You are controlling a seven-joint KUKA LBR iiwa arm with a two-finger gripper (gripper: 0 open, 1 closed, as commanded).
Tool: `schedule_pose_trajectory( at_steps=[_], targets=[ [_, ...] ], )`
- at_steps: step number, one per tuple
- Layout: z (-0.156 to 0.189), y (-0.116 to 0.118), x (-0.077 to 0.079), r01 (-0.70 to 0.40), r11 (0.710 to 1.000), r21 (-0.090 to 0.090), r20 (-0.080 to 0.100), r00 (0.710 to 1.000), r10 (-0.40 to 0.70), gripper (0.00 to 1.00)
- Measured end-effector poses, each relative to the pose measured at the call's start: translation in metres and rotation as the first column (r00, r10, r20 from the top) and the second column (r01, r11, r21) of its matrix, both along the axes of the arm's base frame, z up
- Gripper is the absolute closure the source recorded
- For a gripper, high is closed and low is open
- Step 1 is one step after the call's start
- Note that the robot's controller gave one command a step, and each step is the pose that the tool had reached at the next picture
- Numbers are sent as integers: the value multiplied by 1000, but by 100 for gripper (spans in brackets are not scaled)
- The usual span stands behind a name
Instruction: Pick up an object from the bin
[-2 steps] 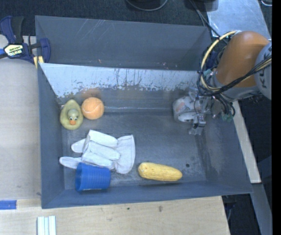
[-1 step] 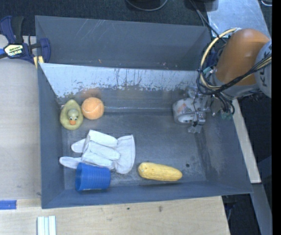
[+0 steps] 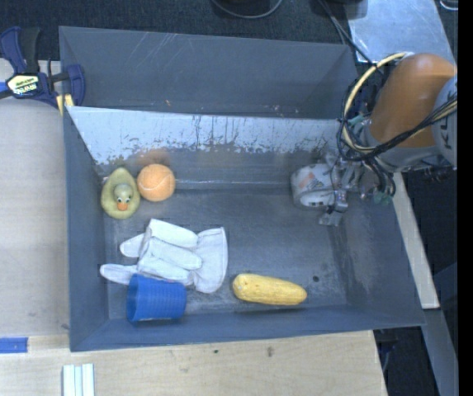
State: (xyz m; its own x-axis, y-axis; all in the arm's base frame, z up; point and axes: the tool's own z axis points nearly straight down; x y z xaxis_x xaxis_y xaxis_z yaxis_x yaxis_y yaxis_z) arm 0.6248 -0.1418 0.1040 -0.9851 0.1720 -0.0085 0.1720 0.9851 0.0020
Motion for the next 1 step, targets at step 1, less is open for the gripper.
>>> schedule_pose_trajectory(
  at_steps=[1],
  targets=[
    [-21, -18, 0, 19, 1000, -6, 15, 1000, -19, 0]
  ],
)
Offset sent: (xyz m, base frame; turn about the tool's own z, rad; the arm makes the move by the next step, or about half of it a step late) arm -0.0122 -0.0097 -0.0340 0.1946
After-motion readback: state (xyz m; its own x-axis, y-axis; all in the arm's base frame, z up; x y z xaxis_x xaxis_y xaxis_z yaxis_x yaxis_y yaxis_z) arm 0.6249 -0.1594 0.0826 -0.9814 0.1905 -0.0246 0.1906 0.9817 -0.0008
